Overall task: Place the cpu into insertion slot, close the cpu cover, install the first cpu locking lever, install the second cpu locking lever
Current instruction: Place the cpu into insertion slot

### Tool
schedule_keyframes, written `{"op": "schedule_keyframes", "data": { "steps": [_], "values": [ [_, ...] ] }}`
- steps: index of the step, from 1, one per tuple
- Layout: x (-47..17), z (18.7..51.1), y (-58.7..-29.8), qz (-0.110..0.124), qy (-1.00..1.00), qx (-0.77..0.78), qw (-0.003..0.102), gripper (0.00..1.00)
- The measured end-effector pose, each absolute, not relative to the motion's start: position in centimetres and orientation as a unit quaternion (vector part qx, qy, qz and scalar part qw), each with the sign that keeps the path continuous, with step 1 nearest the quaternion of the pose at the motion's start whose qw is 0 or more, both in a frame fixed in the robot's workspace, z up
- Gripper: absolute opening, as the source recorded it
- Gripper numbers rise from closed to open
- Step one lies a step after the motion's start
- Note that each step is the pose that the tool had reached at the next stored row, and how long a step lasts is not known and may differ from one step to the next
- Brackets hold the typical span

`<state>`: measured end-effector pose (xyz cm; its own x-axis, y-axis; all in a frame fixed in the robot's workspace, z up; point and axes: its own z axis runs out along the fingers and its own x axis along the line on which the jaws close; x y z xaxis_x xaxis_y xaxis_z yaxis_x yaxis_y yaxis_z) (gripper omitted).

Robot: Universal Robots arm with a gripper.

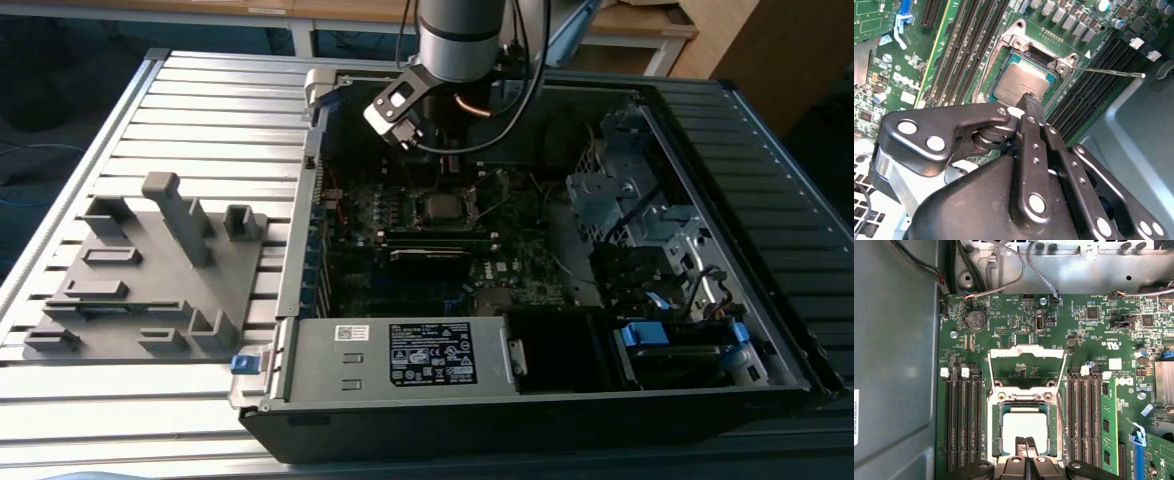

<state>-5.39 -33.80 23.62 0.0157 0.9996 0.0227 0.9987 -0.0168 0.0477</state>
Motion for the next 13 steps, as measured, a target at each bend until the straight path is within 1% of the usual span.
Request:
{"op": "schedule_keyframes", "data": {
  "steps": [10,11,13],
  "values": [
    [-5.39,23.64,-33.80,0.025,0.701,0.713,0.009,0.10],
    [-5.38,23.64,-33.79,0.024,0.701,0.713,0.010,0.10],
    [-5.32,23.61,-33.76,0.018,0.701,0.713,0.016,0.10]
  ]
}}
